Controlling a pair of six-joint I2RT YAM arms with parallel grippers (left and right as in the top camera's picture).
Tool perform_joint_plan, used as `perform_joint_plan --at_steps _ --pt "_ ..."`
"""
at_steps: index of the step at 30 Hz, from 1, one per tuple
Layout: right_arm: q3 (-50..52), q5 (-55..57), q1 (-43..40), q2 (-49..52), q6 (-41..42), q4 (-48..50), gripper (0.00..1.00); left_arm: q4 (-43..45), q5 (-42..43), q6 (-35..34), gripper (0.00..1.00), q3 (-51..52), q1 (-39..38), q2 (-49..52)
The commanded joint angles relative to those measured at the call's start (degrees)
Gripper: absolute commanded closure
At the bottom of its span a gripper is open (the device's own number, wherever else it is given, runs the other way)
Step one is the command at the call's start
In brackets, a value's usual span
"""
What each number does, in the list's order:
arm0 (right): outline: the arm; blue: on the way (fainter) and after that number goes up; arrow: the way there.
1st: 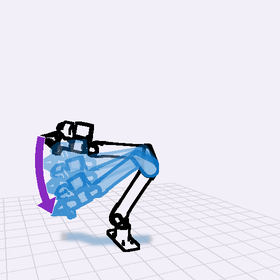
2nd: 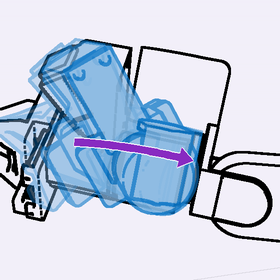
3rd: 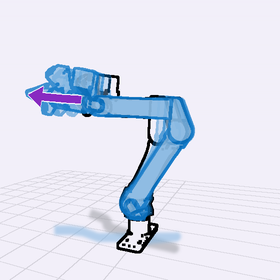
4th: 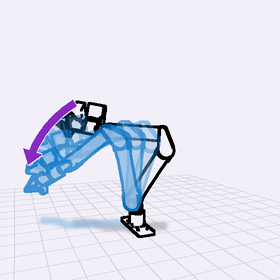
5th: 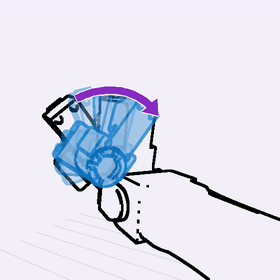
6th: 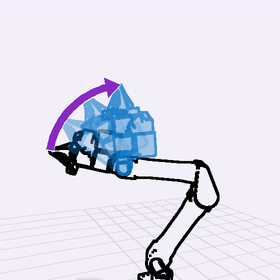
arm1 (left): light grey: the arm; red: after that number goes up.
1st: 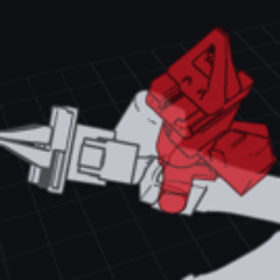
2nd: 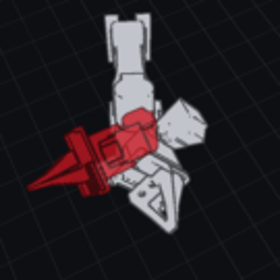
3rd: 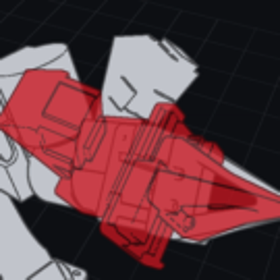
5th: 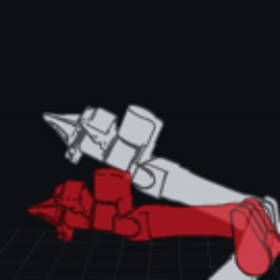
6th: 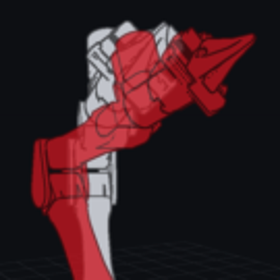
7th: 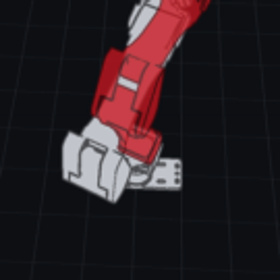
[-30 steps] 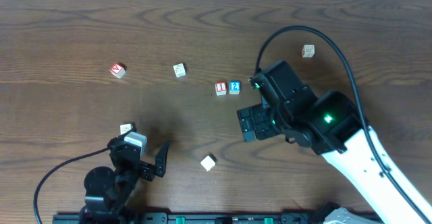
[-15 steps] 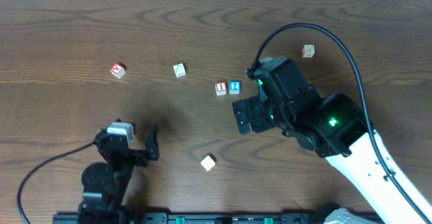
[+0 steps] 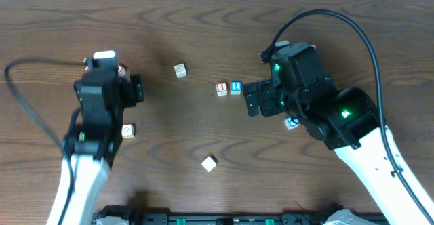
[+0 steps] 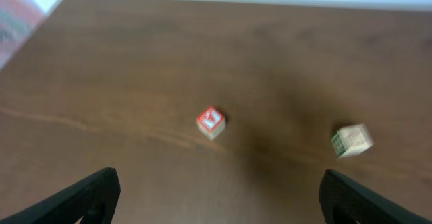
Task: Spell out Ai2
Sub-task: 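Reach the left gripper to the red A block and grasp it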
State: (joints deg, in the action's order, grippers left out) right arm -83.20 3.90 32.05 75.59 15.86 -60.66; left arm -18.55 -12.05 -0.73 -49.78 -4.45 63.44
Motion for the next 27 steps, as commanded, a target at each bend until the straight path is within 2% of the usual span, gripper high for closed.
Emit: perform_joint_plan --at_steps 1,6,12,18,22,27 --pt "-0.2 0.6 -1.0 -0.5 -0.5 -0.5 0.01 -2.5 -1.1 3.8 0.05 -7.6 2.2 8.2" --pt "-0.2 0.6 -1.0 -0.5 -0.5 -1.2 0.01 -4.3 9.7 18.1 0.05 -15.5 8.3 18.3" --pt "-0.2 0.7 -1.0 -0.5 -0.5 -1.2 0.01 -5.8 20.1 21.7 0.05 -21.9 15.7 25.9" --pt "-0.2 1.9 -1.0 -0.5 -0.5 -0.2 0.01 -12.0 20.9 34.8 0.05 -28.7 15.9 34.0" --pt "-0.2 1.9 -1.0 -0.5 -0.5 0.7 0.01 -15.8 24.3 36.9 0.05 -32.5 15.9 39.0" --pt "-0.2 1.9 -1.0 -0.5 -0.5 0.7 0.01 -17.2 27.1 36.3 0.05 -32.9 15.9 40.8"
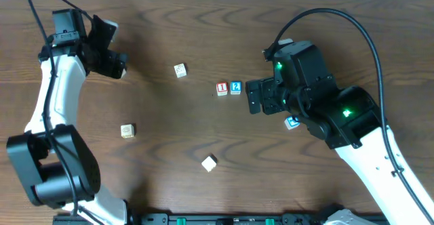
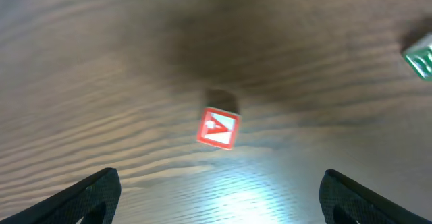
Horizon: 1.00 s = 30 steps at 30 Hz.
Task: Spell out Ai2
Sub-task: 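Reach the left gripper to the red A block and grasp it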
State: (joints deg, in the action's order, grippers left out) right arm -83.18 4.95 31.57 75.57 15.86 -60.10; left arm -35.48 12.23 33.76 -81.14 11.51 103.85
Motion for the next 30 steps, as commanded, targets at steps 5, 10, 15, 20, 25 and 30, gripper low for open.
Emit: perform_joint_plan --at_steps 5,10,15,20,25,30 --pt "-0.2 0.8 -0.5 -0.5 0.9 0.2 0.01 0.3 2.8 2.1 0.05 -1.5 -0.1 0.7" --pt "-0.2 0.8 -0.5 -0.5 2.2 0.1 0.01 3.2 2.8 4.0 0.05 -1.5 -0.1 2.6" --pt "-0.2 0.8 -0.5 -0.5 2.6 0.1 0.01 3.6 -0.4 8.0 0.05 -1.5 0.0 5.7" --pt "-0.2 0.8 -0.5 -0.5 3.4 0.1 0.01 5.0 -1.3 9.2 0.05 -1.5 0.0 9.0" --pt "-0.2 0.8 -0.5 -0.5 4.1 0.2 0.01 5.4 -1.9 9.6 0.05 -1.5 0.0 11.8" --pt "-0.2 0.9 -0.5 -0.5 4.5 0.8 0.01 5.6 -1.9 9.6 0.05 -1.5 0.0 13.2"
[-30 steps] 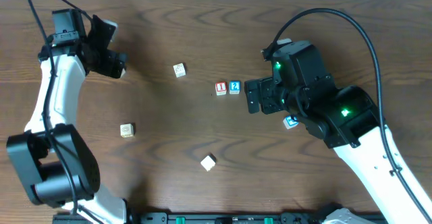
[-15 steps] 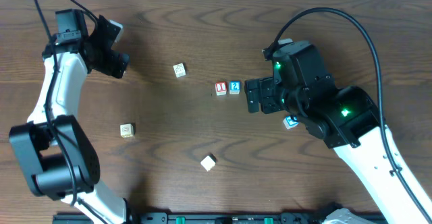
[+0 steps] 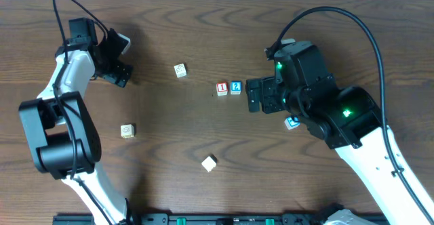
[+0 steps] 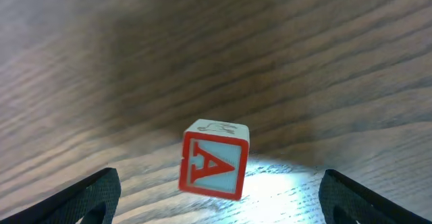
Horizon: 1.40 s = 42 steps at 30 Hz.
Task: Spell out Ai2
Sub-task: 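Reach the left gripper to the red A block and grasp it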
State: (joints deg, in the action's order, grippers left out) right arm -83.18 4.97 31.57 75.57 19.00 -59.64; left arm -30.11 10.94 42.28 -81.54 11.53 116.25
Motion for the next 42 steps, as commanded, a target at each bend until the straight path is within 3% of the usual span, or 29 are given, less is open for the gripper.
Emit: perform_joint_plan --at_steps 1,4,5,13,23,33,42 --pt "-0.2 0.8 -0.5 -0.5 1.4 0.6 0.01 0.2 -0.5 1.0 0.04 -1.1 0.0 0.8" --pt "-0.2 0.8 -0.5 -0.5 1.3 1.0 0.01 0.7 -0.4 1.0 0.0 -1.1 0.0 1.0" --pt "-0.2 0.8 -0.6 -0.5 1.4 1.2 0.01 0.9 -0.3 1.0 0.07 -1.1 0.0 1.2" --pt "-0.2 0.8 -1.3 -0.5 2.0 1.2 0.01 1.8 2.5 1.0 0.28 -1.1 0.0 2.0" --pt "-0.2 0.8 -1.3 -0.5 2.0 1.2 0.01 1.7 2.6 0.8 0.35 -1.1 -0.2 3.9" --pt "-0.2 0.8 -1.3 -0.5 2.0 1.1 0.01 2.1 1.9 0.3 0.54 -1.1 -0.7 4.0" --pt "-0.2 0.8 -1.3 -0.5 2.0 1.2 0.01 2.1 0.9 -4.3 0.62 -1.1 -0.7 4.0"
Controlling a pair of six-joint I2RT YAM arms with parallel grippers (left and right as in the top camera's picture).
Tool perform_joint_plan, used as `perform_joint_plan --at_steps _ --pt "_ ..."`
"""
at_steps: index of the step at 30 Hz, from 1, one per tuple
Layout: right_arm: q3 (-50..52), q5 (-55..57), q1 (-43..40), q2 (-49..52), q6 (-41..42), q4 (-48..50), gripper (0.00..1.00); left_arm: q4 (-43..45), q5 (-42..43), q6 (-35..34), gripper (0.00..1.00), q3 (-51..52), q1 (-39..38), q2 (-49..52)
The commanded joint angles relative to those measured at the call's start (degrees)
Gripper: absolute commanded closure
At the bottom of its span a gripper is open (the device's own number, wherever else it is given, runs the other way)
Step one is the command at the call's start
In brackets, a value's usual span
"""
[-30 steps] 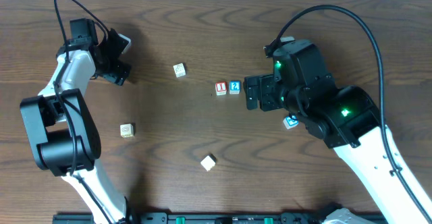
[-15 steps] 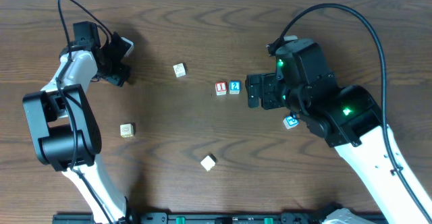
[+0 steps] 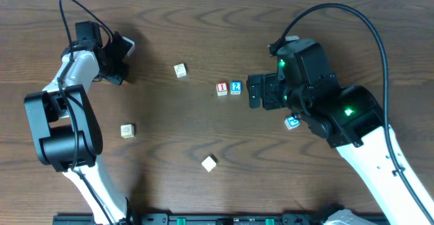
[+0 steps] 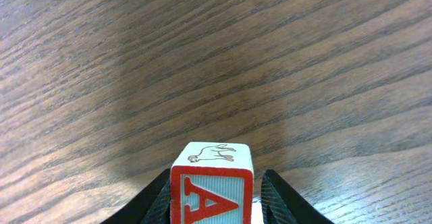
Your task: Spell out Ai2
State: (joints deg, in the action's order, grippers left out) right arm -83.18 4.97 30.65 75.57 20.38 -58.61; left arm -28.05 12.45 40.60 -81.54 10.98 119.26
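A wooden block with a red letter A [image 4: 211, 183] sits on the brown table between the fingers of my left gripper [image 4: 212, 207], which is closed in on its two sides. Overhead, that left gripper [image 3: 116, 68] is at the far left and covers the block. A red block marked 1 [image 3: 222, 88] and a blue block marked 2 [image 3: 235, 87] stand side by side at the table's middle. My right gripper [image 3: 252, 93] is just right of the blue block, open and holding nothing.
Loose blocks lie about: a pale one [image 3: 180, 70] at the back, one [image 3: 127, 130] at the left, one [image 3: 209, 162] near the front, and a blue one [image 3: 292, 122] under the right arm. The table's far edge runs behind the left gripper.
My left gripper has come down round the A block and its fingers have closed in from wide apart to the block's sides. The right arm has barely moved.
At first my left gripper was open, high above the A block. Then it was lower and further back left, the block larger in view. Then the block stood close before the open fingers, and now the fingers flank it. The 1 and 2 blocks stayed put.
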Motion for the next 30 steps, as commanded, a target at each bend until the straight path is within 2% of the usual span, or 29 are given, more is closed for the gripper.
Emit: perform_joint_plan --at_steps 1,7,11,13,18,30 --pt "-0.2 0.8 -0.4 -0.5 0.6 0.2 0.01 0.0 -0.6 -3.7 0.63 -1.1 -0.1 1.0" --pt "-0.2 0.8 -0.4 -0.5 0.6 0.2 0.01 0.0 -0.6 -10.7 0.74 -1.1 -0.1 1.0" --pt "-0.2 0.8 -0.4 -0.5 0.6 0.4 0.01 0.0 -0.6 -16.9 0.89 -1.1 -0.2 1.0" --pt "-0.2 0.8 -0.4 -0.5 0.6 0.6 0.01 0.0 -0.6 -19.7 0.94 -1.1 -0.2 1.0" --pt "-0.2 0.8 -0.4 -0.5 0.6 0.9 0.01 0.0 -0.3 -30.2 0.94 -1.1 -0.2 1.0" --pt "-0.2 0.5 -0.3 -0.5 1.0 1.0 0.01 -0.4 6.6 -64.8 0.94 -1.1 -2.0 1.0"
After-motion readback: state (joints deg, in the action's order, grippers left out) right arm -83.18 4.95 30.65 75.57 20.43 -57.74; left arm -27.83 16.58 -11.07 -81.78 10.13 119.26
